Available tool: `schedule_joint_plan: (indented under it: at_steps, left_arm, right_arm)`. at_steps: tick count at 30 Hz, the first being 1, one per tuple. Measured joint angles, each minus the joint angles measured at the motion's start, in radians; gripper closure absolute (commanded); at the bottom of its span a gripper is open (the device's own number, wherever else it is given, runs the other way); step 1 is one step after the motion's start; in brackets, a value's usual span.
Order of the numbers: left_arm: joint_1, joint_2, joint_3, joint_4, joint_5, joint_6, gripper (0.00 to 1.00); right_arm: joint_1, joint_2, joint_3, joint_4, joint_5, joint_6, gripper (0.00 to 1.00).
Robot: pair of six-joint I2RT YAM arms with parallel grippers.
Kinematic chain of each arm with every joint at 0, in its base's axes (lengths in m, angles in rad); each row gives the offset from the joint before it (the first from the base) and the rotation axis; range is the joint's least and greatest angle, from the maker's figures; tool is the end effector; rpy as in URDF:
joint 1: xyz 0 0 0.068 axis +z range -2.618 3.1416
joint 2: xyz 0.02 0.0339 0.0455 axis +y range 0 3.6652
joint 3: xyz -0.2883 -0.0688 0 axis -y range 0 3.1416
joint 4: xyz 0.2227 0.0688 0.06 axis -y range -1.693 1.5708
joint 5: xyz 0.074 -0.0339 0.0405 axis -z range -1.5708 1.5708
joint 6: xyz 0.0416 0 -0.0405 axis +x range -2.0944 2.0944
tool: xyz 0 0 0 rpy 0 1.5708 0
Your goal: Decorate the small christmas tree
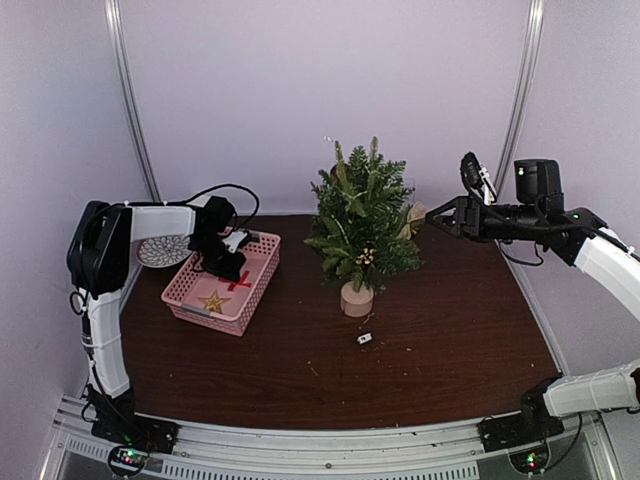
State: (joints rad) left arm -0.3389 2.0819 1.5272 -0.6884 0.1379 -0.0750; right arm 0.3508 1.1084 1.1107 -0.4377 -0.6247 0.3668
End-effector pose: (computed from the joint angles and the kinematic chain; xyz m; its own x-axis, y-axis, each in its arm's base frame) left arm 0.3933 -0.1447 0.1896 -0.9182 0.2450 -0.3112 0.3031 0.9405 -0.1539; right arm 0.1904 0.0956 0.3866 -0.6483 0.0725 -0.7579 -0.5830 0.5929 0.5554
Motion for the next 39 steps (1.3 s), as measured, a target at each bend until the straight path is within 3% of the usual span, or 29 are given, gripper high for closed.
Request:
schedule_joint_plan:
  at_steps: [7,12,19,28,33,39]
  left_arm:
    - [-0.045,0.002,-0.005,0.007,-0.084,0.042,1.0]
    - [-0.096,0.019,-0.005,0.007,-0.172,0.085,0.9]
    - [-0.135,0.047,0.026,0.001,-0.272,0.129,0.7]
    - [-0.141,0.021,0.032,-0.035,-0.313,0.133,0.5]
    - [-0.135,-0.053,0.047,-0.063,-0.287,0.127,0.56]
    - [-0.084,-0.073,0.074,-0.087,-0.117,0.136,0.69]
  right_arm:
    - [0.0,0.0,0.0,0.0,0.0,0.004,0.22]
    - [0.0,0.0,0.0,0.0,-0.001,0.004,0.22]
    - [0.0,0.0,0.0,0.0,-0.001,0.004,0.22]
    - [0.0,0.0,0.0,0.0,-0.005,0.006,0.22]
    - [0.0,0.0,0.0,0.0,-0.006,0.007,0.22]
    - [0.0,0.0,0.0,0.0,-0.007,0.007,0.22]
